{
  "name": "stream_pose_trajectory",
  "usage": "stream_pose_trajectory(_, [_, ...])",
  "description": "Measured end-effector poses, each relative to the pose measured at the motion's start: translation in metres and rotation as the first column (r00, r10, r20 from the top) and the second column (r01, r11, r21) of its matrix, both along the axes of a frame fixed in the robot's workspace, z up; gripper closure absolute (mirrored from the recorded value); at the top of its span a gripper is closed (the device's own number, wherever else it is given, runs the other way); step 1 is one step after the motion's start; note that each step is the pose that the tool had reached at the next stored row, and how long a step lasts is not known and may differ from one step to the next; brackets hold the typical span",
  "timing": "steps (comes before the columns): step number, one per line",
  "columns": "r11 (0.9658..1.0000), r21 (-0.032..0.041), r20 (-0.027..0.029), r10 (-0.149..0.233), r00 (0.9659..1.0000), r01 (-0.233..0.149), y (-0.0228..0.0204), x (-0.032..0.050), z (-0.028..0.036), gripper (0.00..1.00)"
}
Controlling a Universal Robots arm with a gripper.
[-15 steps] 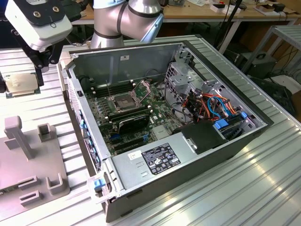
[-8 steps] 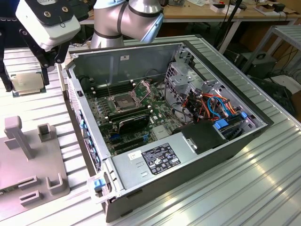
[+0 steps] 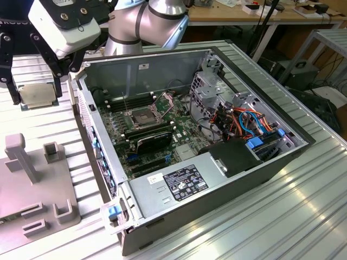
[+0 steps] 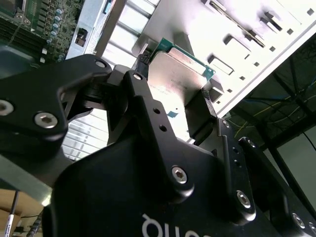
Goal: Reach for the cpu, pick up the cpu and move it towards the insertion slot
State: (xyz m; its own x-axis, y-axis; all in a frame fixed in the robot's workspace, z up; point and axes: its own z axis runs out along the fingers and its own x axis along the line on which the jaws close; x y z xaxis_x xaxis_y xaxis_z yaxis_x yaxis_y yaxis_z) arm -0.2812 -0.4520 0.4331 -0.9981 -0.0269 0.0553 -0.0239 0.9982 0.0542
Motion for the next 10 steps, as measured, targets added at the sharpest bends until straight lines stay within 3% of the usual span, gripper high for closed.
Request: stream_pose_trajectory(10, [1.0,0.0,-0.0001,0.0,1.0,0.0,0.0,0.003,-0.0001,0.46])
